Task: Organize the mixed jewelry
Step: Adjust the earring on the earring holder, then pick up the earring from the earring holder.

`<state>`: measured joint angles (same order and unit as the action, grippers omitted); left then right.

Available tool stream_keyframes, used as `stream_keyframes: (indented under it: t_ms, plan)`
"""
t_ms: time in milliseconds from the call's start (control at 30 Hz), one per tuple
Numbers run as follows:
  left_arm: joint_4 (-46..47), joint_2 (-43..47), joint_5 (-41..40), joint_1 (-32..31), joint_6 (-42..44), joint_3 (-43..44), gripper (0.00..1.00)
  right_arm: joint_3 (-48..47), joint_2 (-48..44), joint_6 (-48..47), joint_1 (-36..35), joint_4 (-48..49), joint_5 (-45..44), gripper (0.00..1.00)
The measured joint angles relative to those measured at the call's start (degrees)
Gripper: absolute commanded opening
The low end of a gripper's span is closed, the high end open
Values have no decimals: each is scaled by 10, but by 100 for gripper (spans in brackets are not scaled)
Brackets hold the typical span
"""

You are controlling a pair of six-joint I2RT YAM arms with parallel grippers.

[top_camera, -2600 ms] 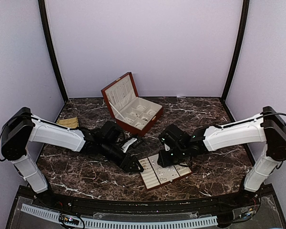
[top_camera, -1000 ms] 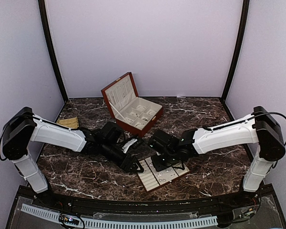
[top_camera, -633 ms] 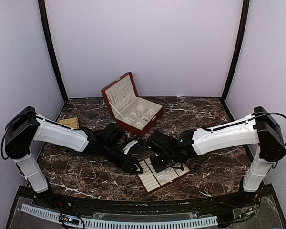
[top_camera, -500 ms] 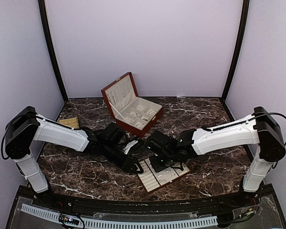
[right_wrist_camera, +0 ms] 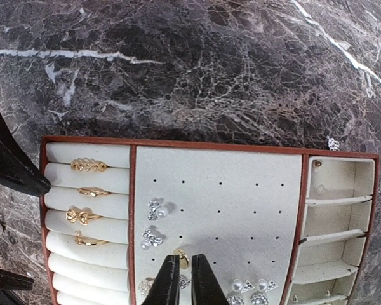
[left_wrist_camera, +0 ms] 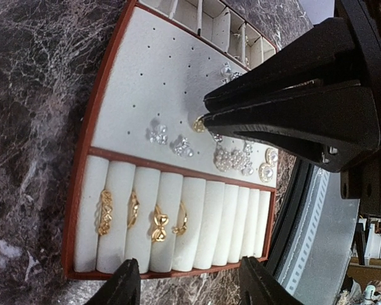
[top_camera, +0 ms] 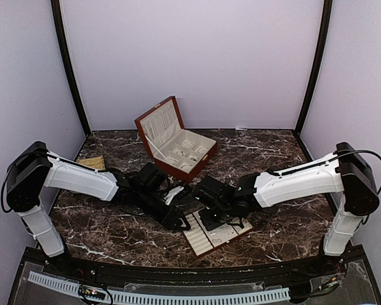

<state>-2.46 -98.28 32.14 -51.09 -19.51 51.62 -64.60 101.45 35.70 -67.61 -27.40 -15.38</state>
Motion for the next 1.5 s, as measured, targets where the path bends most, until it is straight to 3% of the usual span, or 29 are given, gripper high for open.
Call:
stream_keyframes:
  t_ms: [367, 633, 767, 1000, 1233, 1500]
  plan:
    - [0, 8, -5, 0, 9, 0, 57, 7, -8, 15, 4, 3, -9, 20]
    - [-3, 27, -58, -5, 35, 52, 53, 97, -130, 39, 48, 80, 8, 29]
    - [-16, 6, -94, -26, 53, 97, 48, 151, -172, 51, 75, 134, 12, 30]
    - [-51, -57, -131, -53, 85, 144, 47, 216, -179, 70, 95, 209, 15, 31]
    - [-81, -94, -160, -70, 113, 180, 47, 233, -181, 82, 101, 265, 19, 31]
    - [-93, -107, -170, -77, 125, 194, 38, 248, -188, 91, 102, 293, 21, 31]
